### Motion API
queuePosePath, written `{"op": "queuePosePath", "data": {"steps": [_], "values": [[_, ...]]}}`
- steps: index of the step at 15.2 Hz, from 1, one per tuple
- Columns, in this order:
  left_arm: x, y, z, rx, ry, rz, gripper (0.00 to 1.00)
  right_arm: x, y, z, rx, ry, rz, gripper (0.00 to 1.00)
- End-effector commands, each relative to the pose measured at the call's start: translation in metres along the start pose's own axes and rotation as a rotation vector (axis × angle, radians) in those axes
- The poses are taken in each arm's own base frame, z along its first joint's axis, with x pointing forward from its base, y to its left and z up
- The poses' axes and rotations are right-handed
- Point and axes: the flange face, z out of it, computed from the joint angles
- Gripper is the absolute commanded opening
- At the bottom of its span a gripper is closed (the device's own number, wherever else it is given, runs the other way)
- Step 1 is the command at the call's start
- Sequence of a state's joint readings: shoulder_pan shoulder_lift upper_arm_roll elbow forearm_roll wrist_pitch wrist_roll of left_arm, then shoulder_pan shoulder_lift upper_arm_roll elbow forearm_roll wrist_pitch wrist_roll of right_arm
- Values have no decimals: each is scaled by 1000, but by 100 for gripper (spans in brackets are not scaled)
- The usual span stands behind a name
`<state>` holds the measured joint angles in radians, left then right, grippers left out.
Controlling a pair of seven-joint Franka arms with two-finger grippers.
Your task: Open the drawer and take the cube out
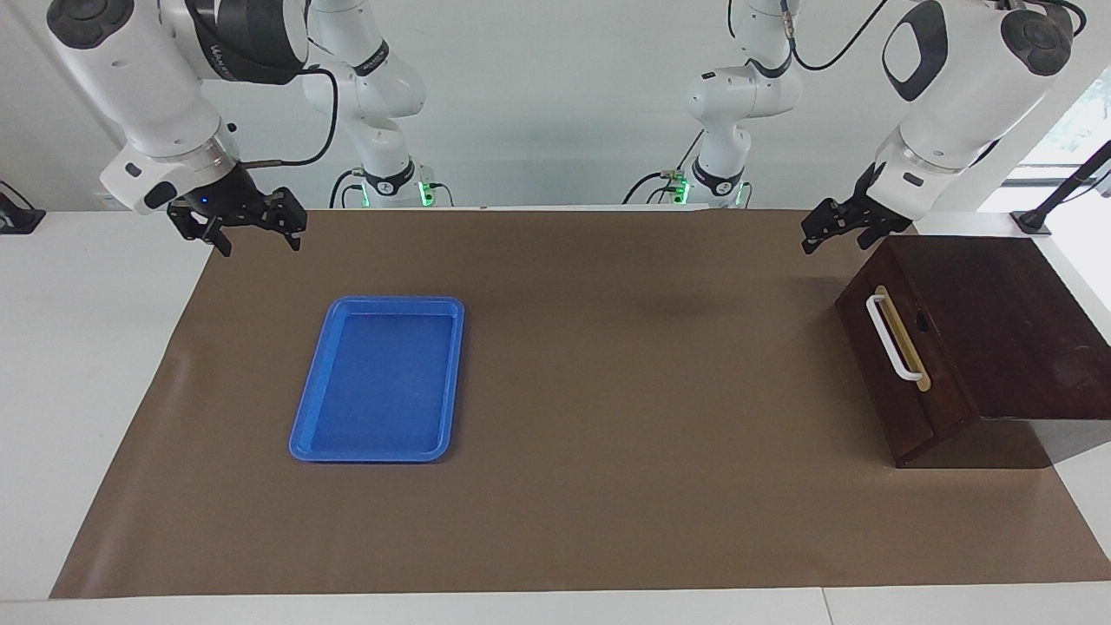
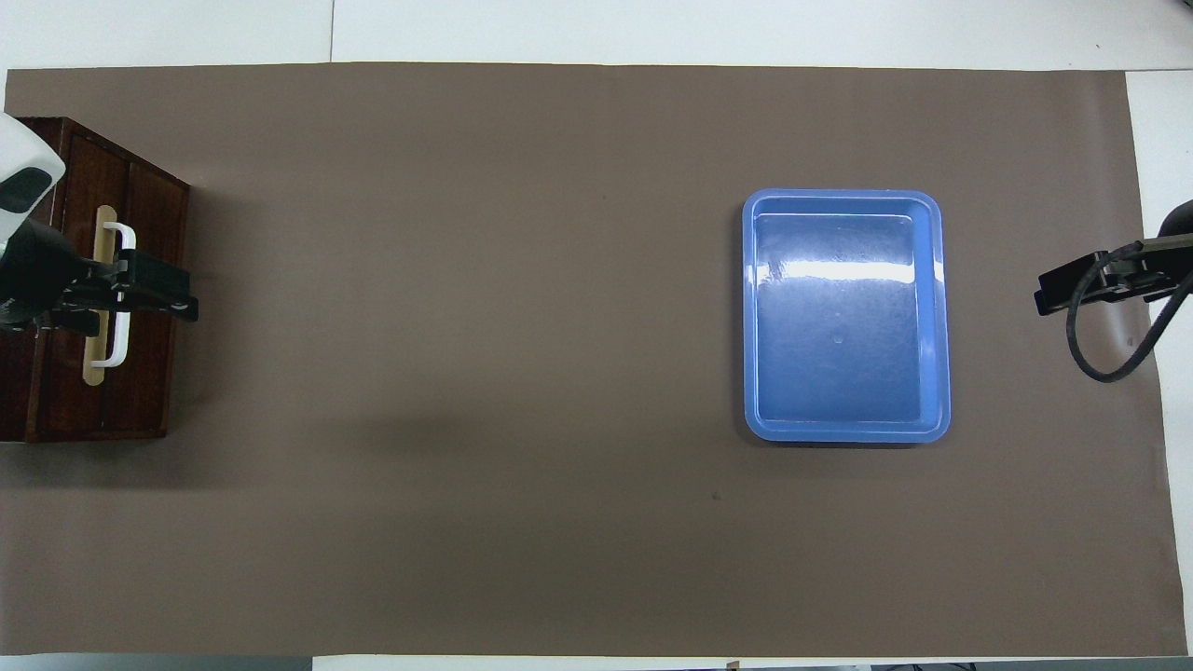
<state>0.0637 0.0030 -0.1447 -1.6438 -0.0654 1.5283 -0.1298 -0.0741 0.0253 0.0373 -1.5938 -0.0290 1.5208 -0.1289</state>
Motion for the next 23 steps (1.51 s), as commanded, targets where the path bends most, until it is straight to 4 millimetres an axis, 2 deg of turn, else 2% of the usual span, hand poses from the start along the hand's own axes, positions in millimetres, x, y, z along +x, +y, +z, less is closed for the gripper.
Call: {"op": "queuePosePath", "data": {"steps": [1, 8, 11, 13, 16, 18, 20, 21, 23], "values": [[-3, -3, -1, 22, 5, 12, 100, -5, 4, -1, -4, 4, -17, 100], [-4, -11, -6, 20, 14, 16, 100, -4, 5, -4, -5, 15, -13, 100], [-4, -8, -5, 20, 19, -15, 100, -5, 2, -4, -6, 16, -16, 100], [4, -6, -6, 59, 114, -28, 100, -6, 4, -8, -5, 24, -10, 100], [27, 5, 14, 230, 205, 52, 100, -7, 2, -10, -6, 29, 21, 100], [46, 3, 37, 271, 205, 75, 100, -7, -1, -12, -7, 35, 22, 100], [51, 8, 72, 275, 153, 90, 100, -6, -2, -13, -8, 41, 22, 100], [56, 6, 98, 273, 128, 97, 100, -6, -2, -14, -8, 43, 18, 100], [66, -7, 120, 280, 147, 103, 100, -7, -2, -15, -8, 39, 19, 100]]}}
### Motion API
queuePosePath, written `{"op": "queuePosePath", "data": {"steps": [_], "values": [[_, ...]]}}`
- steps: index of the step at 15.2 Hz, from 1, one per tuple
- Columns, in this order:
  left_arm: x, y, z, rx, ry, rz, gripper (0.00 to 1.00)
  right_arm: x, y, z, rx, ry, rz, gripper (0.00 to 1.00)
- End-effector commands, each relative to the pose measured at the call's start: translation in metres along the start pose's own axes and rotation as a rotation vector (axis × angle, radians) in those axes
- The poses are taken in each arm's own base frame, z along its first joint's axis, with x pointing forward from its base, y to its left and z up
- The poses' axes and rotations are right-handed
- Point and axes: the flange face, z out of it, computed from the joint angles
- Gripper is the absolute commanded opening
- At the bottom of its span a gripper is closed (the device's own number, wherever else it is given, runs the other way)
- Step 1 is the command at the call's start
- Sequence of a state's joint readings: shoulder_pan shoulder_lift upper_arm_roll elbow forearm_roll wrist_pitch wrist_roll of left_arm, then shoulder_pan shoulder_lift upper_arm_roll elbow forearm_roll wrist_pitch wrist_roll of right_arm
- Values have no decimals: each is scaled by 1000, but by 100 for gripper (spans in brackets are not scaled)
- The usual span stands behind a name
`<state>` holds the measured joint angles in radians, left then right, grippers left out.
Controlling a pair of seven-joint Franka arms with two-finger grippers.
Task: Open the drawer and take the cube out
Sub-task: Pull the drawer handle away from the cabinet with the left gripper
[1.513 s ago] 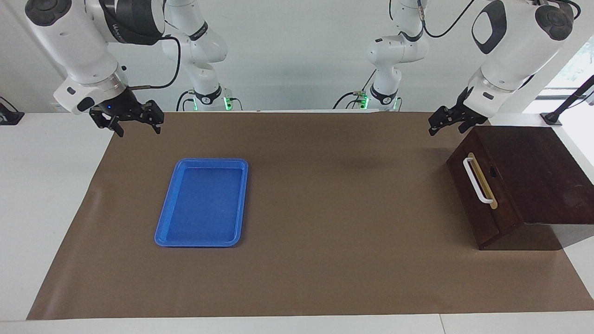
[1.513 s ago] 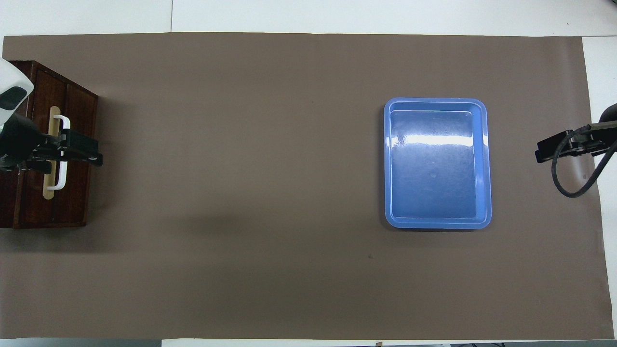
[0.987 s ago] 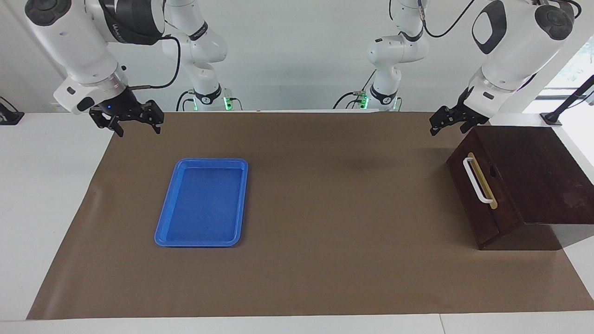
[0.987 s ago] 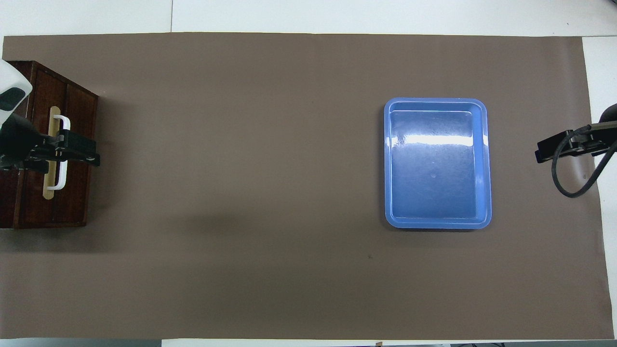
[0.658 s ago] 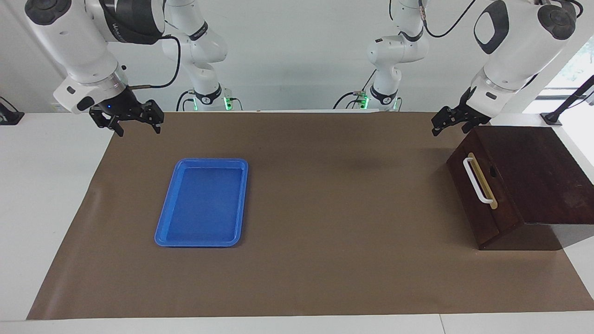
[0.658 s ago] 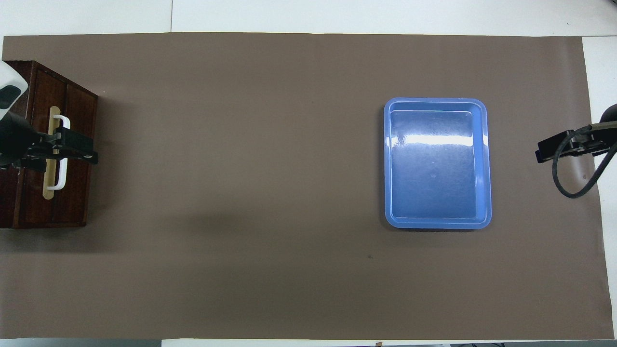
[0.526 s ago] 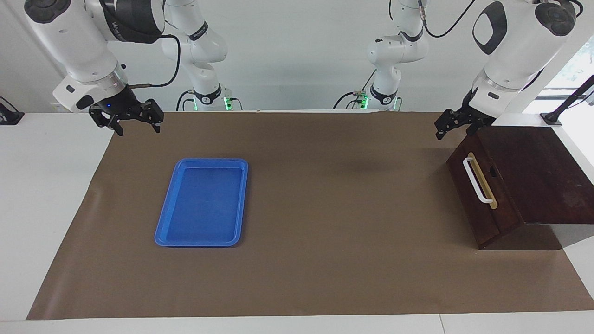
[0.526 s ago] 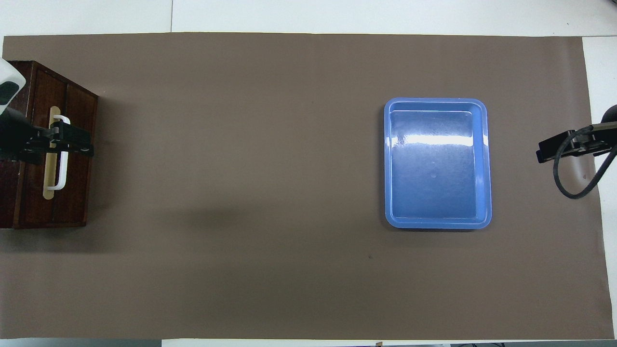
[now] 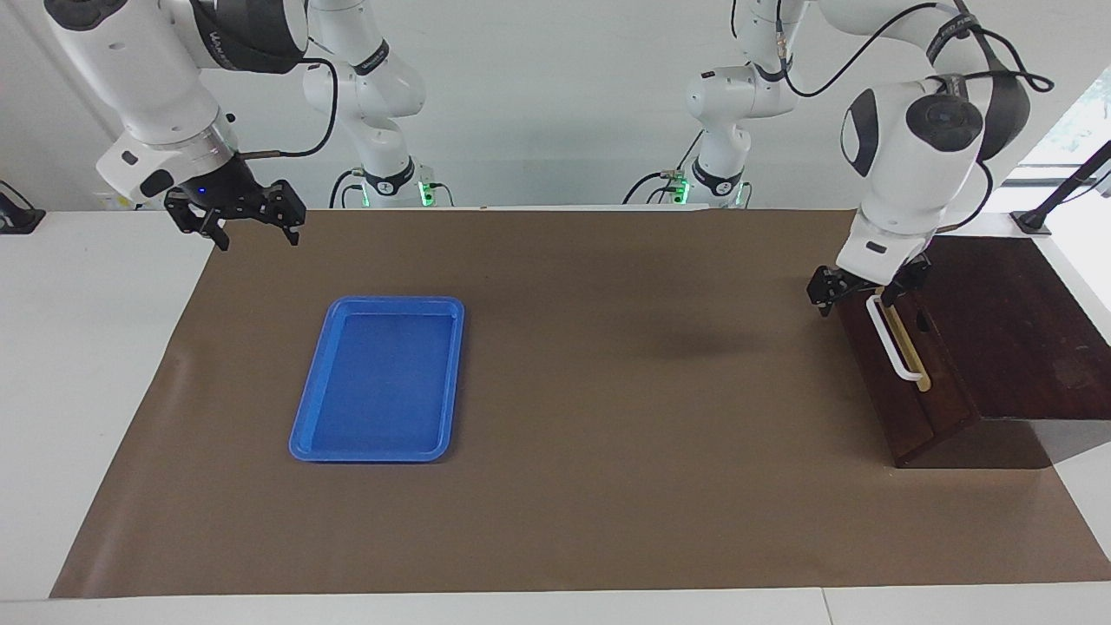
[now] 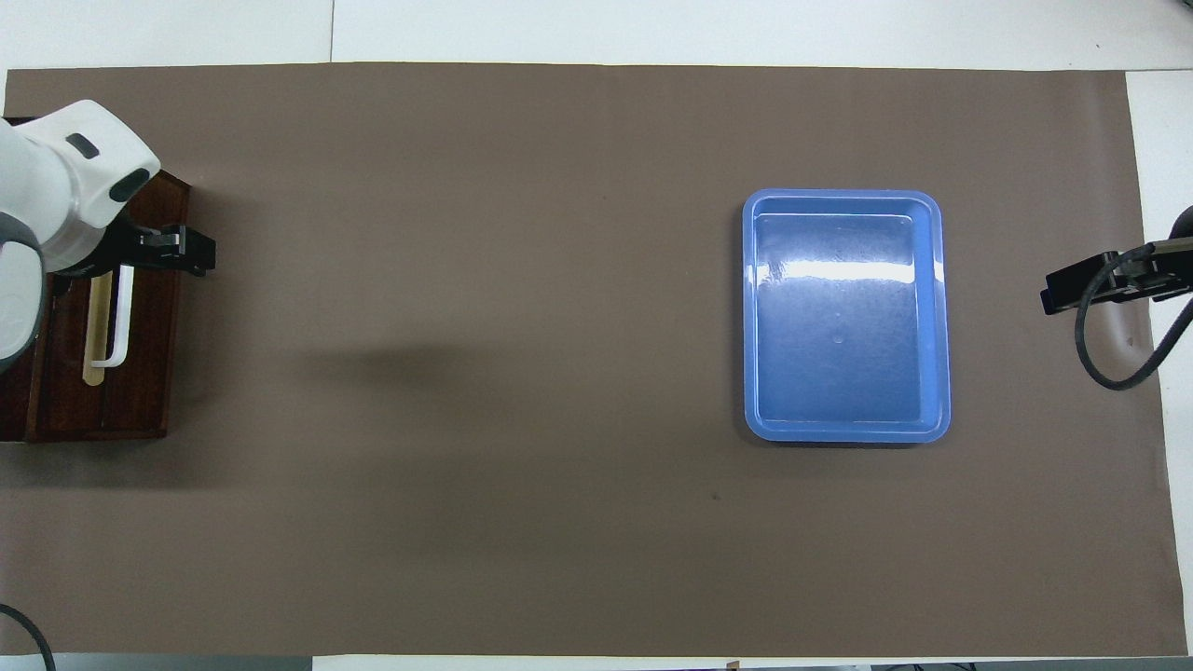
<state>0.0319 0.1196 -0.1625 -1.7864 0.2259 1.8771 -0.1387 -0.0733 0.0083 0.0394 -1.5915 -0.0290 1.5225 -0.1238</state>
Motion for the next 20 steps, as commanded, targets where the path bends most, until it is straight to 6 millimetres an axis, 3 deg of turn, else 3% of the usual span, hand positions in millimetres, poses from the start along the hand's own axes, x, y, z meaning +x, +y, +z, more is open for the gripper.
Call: {"op": "queuePosePath", "data": {"steps": [1, 5, 7, 14, 17, 20], "values": [[8, -11, 37, 57, 25, 13, 100, -3, 1, -6, -5, 23, 18, 100], [5, -11, 62, 145, 58, 82, 100, -4, 2, -8, 4, 29, 18, 100], [3, -25, 77, 159, 59, 81, 100, -6, 3, -10, 16, 30, 23, 100], [4, -31, 99, 188, 54, 114, 100, -5, -2, -13, 13, 47, 1, 100], [4, -10, 102, 176, 75, 133, 100, -1, -4, -15, 15, 72, -2, 100], [2, 52, 88, 135, 102, 113, 100, -2, -6, -17, 42, 83, -14, 100]]}}
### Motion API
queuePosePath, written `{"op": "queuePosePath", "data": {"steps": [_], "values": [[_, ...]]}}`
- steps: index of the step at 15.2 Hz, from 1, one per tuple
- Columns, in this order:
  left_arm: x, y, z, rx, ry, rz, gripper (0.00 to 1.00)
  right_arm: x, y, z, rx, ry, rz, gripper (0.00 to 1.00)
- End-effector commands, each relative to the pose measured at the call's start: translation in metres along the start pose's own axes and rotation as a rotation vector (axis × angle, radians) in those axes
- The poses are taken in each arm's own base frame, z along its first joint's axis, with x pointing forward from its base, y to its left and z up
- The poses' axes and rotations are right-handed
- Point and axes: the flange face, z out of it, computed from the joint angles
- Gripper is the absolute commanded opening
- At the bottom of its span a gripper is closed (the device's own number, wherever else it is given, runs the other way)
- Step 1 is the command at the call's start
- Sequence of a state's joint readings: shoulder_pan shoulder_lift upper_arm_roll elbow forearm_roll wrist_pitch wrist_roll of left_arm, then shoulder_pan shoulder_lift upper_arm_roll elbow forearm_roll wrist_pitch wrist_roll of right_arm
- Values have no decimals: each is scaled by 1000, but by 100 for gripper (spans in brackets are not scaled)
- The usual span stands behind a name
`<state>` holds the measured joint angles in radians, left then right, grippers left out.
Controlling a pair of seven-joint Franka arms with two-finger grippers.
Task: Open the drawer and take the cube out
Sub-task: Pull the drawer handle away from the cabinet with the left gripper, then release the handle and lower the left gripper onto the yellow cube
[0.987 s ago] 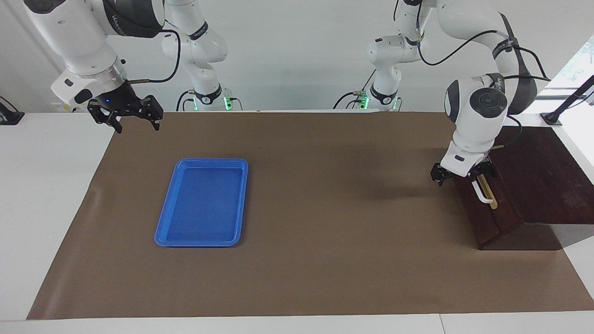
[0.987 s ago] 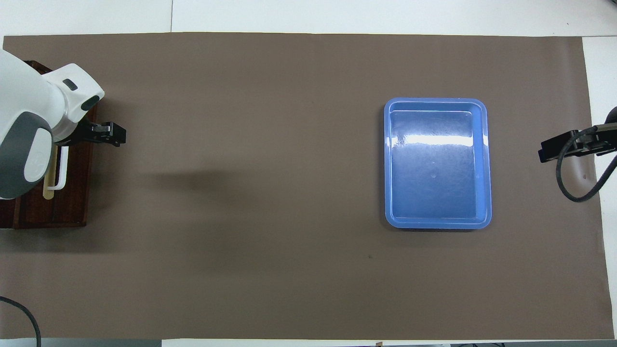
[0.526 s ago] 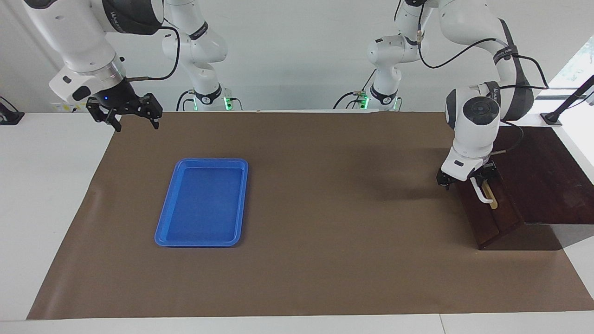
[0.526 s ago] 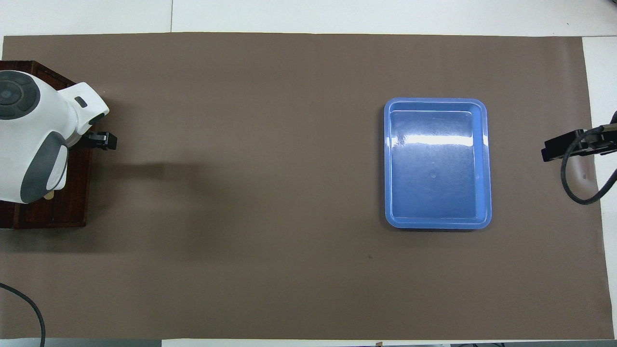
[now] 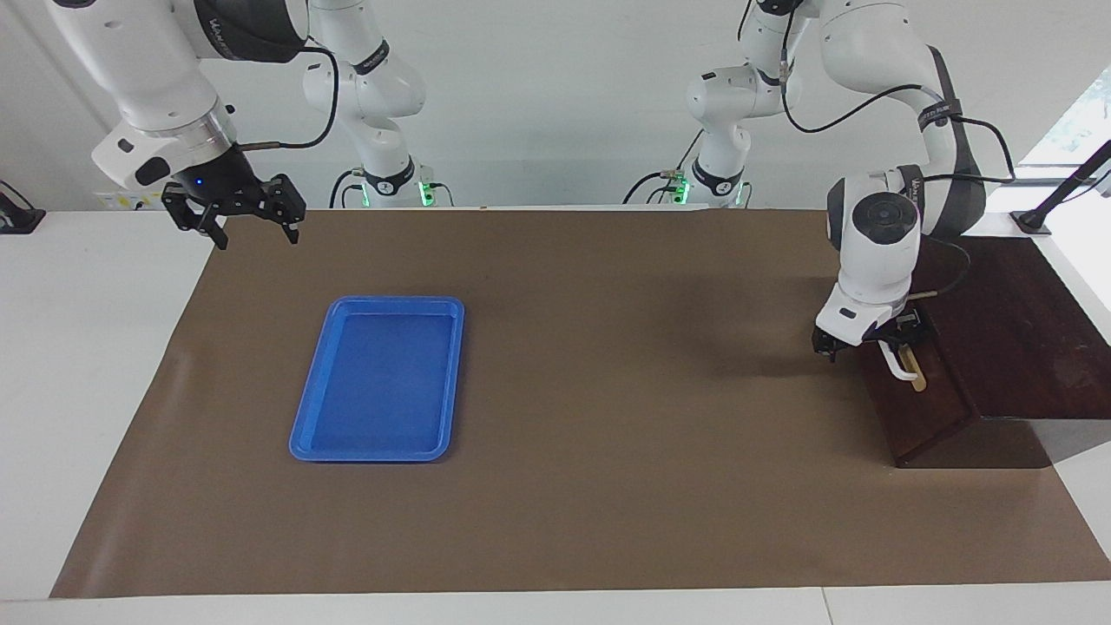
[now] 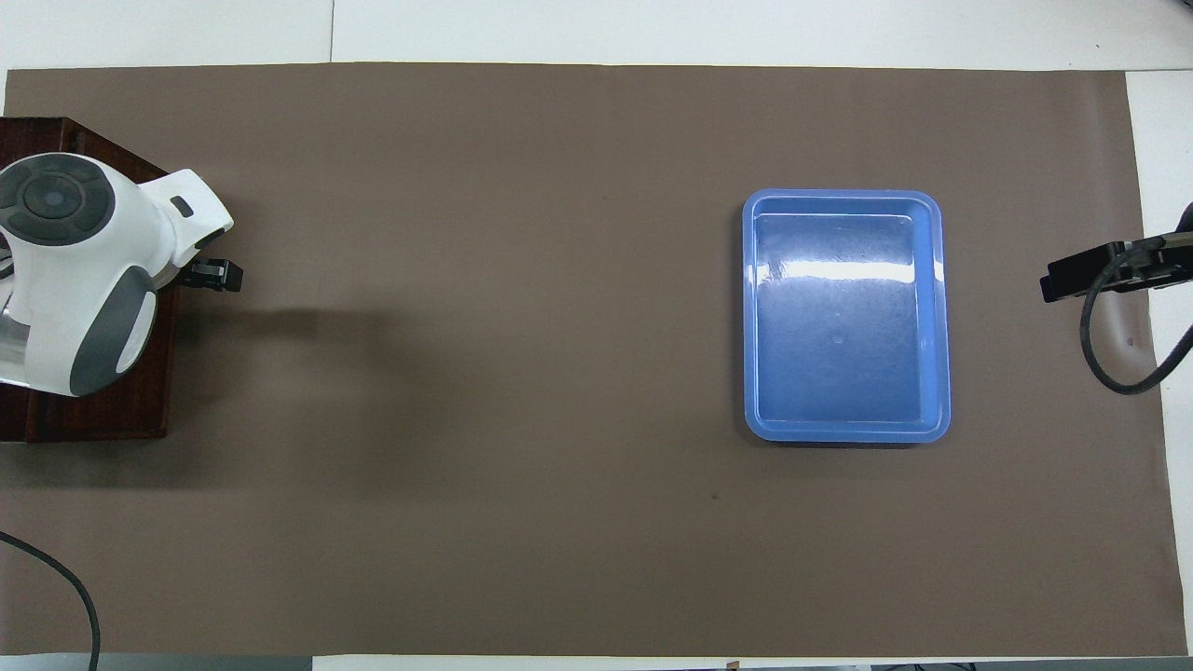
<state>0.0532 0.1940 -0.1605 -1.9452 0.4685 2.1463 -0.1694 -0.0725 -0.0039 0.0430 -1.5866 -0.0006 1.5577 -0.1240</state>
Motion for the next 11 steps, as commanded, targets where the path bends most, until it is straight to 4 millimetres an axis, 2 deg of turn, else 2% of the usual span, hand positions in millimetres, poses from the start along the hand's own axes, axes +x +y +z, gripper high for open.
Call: {"op": "queuePosePath", "data": {"steps": [1, 3, 5, 9, 10, 11], "values": [[3, 71, -24, -67, 38, -33, 100, -2, 0, -5, 15, 30, -14, 100], [6, 102, -39, -135, 42, -75, 100, -2, -1, -6, 8, 29, -16, 100], [5, 121, -48, -156, 47, -95, 100, -3, -1, -6, 4, 29, -13, 100], [7, 130, -52, -187, 39, -123, 100, -5, -1, -5, 21, 13, -10, 100], [8, 126, -52, -186, 33, -129, 100, -5, -1, -5, 23, 13, -6, 100], [14, 115, -62, -182, 32, -146, 100, -5, -1, -5, 25, 11, 8, 100]]}}
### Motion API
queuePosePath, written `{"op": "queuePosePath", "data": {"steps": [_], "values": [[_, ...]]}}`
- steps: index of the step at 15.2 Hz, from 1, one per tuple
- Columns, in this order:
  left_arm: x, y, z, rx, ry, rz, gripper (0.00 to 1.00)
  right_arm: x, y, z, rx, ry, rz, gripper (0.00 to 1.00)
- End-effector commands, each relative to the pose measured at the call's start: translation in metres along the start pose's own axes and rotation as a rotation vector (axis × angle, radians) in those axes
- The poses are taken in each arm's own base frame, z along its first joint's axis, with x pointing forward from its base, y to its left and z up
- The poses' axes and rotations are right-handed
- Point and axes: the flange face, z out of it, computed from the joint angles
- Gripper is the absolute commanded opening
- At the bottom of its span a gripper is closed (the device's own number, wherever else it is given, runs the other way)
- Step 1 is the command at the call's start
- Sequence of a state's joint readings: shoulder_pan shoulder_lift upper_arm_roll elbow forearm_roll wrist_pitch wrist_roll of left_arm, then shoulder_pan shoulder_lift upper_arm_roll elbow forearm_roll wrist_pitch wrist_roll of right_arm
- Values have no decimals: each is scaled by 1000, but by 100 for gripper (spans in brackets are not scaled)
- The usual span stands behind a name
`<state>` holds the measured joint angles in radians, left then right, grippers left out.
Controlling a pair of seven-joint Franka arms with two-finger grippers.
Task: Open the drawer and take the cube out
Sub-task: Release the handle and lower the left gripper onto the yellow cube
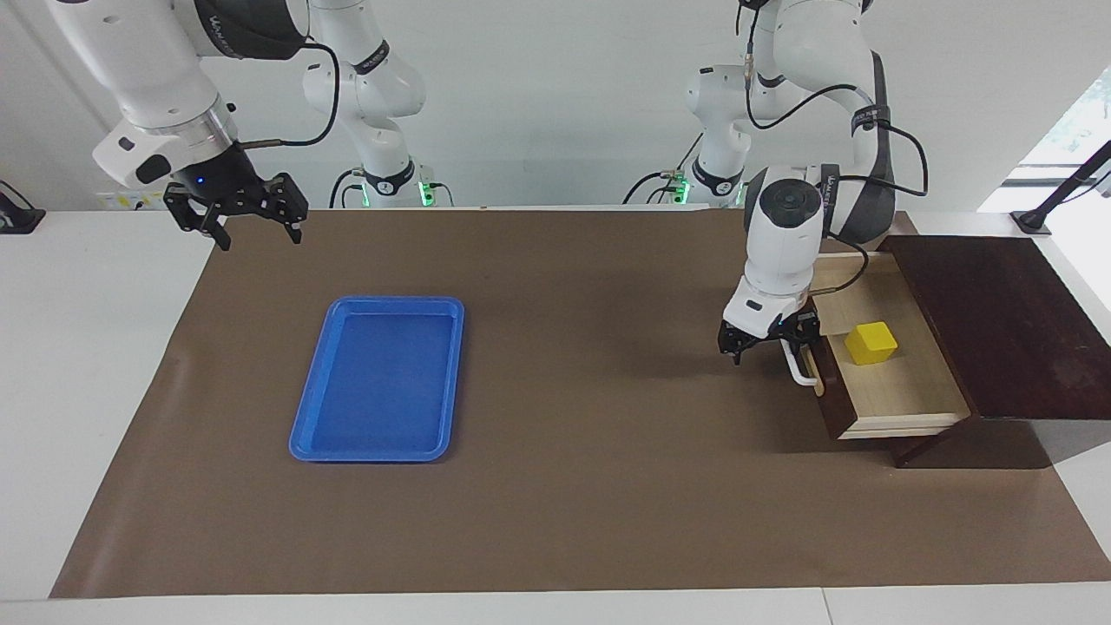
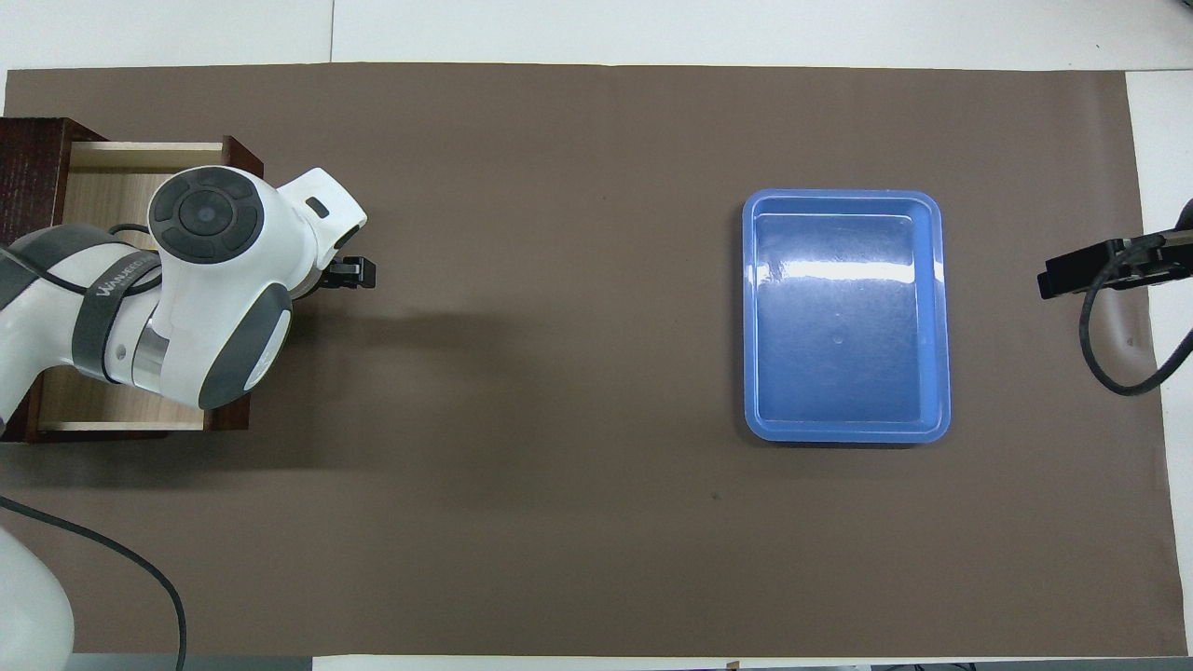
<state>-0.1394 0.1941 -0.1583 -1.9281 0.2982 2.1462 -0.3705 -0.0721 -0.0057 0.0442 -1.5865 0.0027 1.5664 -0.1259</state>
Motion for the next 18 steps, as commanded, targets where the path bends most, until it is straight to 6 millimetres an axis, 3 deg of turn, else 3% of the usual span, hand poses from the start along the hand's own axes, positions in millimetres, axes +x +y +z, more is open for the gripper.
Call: {"op": "queuePosePath", "data": {"steps": [1, 4, 5, 7, 10, 12, 18], "values": [[19, -1, -32, -38, -9, -55, 100, -6, 0, -2, 29, -1, 51, 100], [53, -40, -82, -129, -39, -184, 100, -8, 2, -3, 80, -4, 117, 100], [59, -60, -88, -132, -40, -214, 100, -7, 3, -2, 82, -6, 112, 100], [62, -110, -85, -133, -43, -278, 100, -7, 3, -3, 80, -1, 112, 100], [61, -149, -77, -128, -47, -184, 100, -8, 4, -3, 79, -3, 115, 100], [53, -181, -61, -126, -67, -87, 100, -8, 4, -3, 79, -6, 121, 100], [18, -184, -28, -114, -88, 3, 100, -9, 1, -1, 72, -18, 113, 100]]}}
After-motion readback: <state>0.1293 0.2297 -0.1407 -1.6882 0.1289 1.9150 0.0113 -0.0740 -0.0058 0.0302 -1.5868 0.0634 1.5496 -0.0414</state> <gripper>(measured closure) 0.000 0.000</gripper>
